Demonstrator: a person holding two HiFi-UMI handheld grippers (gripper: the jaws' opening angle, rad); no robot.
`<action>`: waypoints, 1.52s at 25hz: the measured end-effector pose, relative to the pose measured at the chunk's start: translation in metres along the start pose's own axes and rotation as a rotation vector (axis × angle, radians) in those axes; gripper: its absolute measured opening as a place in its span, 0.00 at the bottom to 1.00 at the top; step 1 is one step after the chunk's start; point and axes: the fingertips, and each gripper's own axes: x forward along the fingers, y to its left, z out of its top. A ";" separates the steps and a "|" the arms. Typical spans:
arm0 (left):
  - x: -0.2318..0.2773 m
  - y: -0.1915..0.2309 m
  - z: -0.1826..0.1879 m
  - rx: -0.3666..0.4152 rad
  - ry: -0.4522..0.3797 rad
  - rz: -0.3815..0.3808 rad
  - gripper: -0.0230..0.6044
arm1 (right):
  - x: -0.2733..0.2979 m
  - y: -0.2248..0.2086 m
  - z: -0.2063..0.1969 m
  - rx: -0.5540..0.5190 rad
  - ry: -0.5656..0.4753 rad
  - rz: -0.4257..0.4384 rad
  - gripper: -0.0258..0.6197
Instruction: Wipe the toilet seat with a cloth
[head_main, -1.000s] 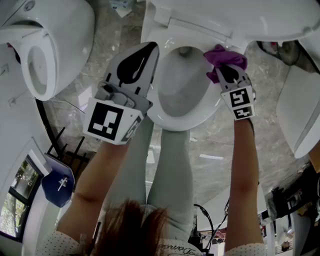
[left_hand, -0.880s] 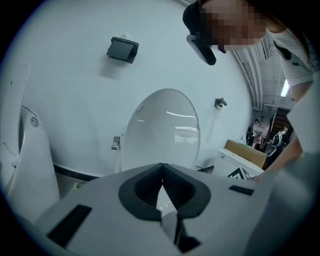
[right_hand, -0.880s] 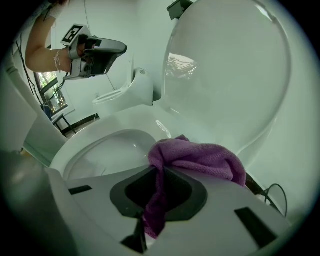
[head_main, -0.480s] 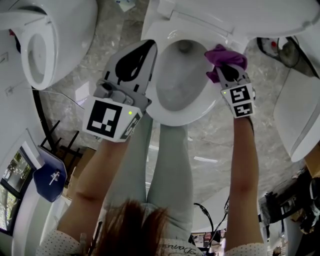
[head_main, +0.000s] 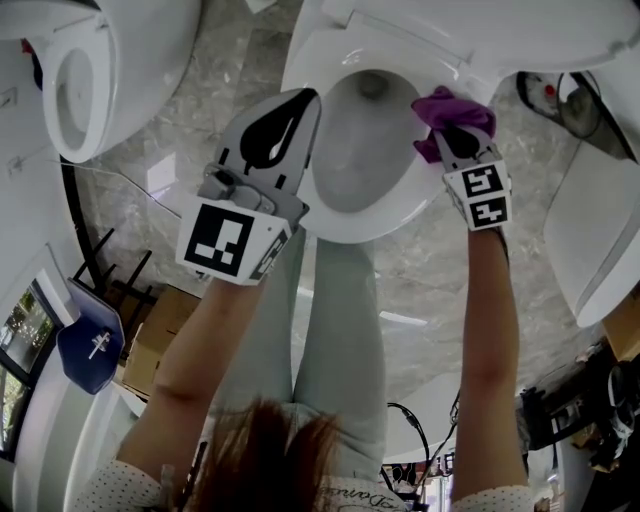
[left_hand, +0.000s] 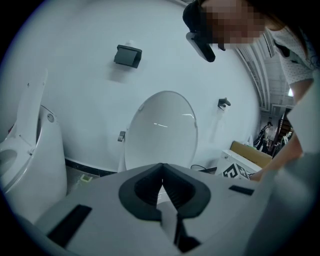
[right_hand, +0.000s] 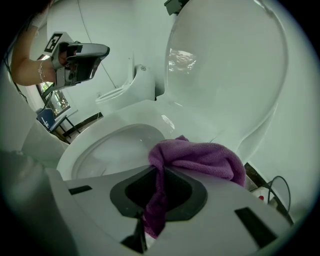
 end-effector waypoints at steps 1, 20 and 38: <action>-0.001 -0.001 -0.001 -0.002 0.001 0.000 0.04 | 0.000 0.001 -0.001 0.006 0.004 0.002 0.12; -0.016 -0.014 -0.011 -0.031 0.009 -0.003 0.04 | -0.008 0.034 -0.030 0.073 0.094 0.062 0.12; -0.031 -0.005 -0.019 -0.041 0.017 0.048 0.04 | -0.012 0.063 -0.048 0.140 0.154 0.133 0.12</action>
